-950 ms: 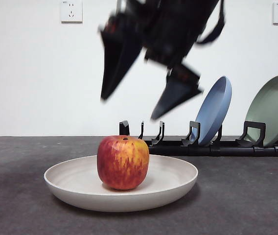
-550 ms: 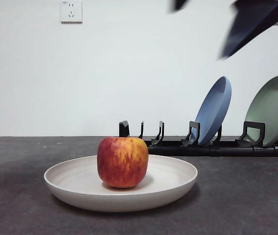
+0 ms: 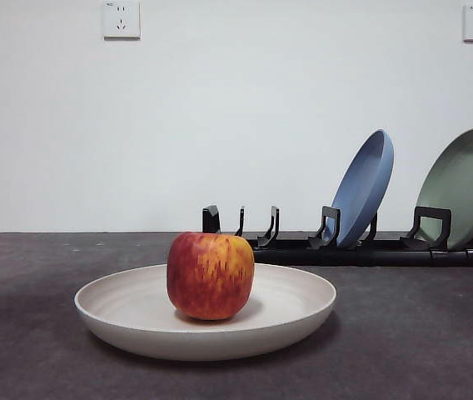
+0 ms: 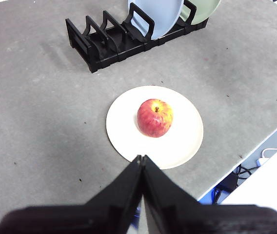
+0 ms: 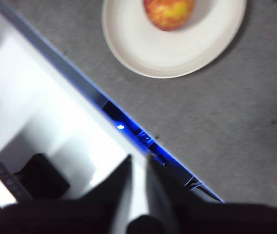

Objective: Take the yellow plate from the plate rack,put the plate on the table,take the apple from the table,put the apple in the plate

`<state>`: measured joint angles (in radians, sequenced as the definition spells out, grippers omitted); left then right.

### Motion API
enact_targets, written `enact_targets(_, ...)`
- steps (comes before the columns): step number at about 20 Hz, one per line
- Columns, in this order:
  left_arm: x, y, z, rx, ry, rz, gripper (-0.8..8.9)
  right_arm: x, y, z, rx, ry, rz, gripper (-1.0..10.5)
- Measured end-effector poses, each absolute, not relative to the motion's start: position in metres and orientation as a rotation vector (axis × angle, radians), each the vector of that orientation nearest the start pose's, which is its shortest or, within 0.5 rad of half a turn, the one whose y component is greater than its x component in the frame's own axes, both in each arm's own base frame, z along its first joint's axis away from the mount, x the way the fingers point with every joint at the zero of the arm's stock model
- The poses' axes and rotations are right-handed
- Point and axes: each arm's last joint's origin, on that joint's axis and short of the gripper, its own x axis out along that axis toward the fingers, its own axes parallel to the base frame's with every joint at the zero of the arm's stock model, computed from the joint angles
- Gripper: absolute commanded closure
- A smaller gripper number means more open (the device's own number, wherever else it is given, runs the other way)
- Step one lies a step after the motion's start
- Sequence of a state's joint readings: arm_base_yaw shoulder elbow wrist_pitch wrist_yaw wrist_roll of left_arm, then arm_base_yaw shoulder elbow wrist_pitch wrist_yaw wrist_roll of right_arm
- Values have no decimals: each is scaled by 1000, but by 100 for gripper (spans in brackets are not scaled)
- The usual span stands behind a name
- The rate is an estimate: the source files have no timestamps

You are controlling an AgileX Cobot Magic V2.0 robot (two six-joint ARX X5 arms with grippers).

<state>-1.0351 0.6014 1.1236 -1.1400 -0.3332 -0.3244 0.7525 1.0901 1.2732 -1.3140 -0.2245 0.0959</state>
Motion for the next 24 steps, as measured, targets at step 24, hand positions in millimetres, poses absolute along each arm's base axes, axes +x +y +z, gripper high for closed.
enact_targets(24, 43, -52, 372, 143, 564, -555, 817, 127, 116, 356, -345, 1050, 546, 946)
